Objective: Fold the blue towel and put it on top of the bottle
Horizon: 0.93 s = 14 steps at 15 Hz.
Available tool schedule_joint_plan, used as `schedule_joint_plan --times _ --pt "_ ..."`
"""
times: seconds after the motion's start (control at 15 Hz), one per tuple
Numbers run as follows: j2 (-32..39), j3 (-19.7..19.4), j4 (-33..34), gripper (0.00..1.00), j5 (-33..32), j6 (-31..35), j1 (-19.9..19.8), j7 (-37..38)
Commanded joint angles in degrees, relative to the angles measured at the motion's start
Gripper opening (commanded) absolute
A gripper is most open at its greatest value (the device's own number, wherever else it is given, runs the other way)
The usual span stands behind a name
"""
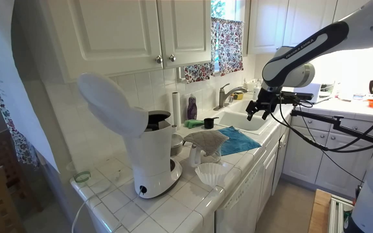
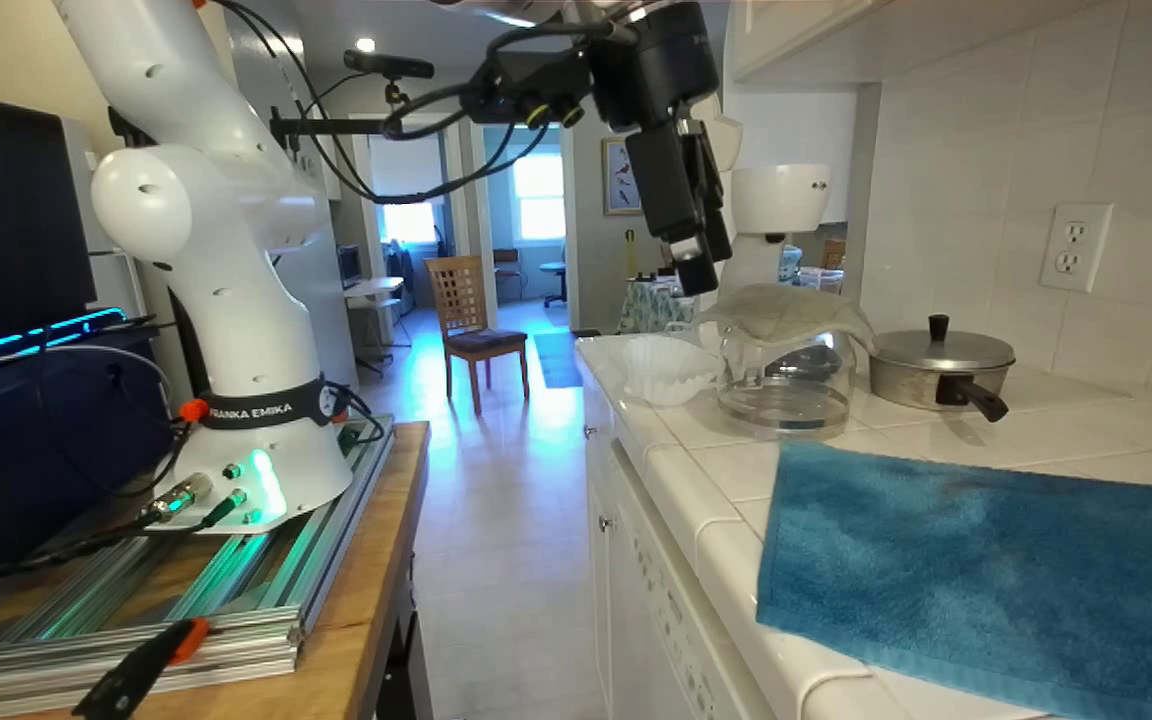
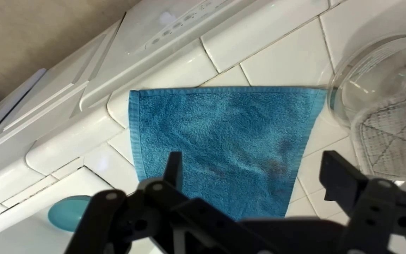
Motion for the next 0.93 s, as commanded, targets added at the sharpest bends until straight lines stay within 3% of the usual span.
schedule_joint_plan --times 0.0,0.4,0.8,0.87 --pt "0.26 0.91 0.03 1.00 -0.97 0.14 -1.25 0.12" --pt "3.68 -0.73 0.02 1.00 -6.75 1.68 -6.46 -0.07" --pt "9.98 -4.22 0.53 1.00 -4.12 11.25 -7.19 -1.97" --pt "7.27 -3.59 -0.08 1.00 -5.28 7.94 -7.44 -1.27"
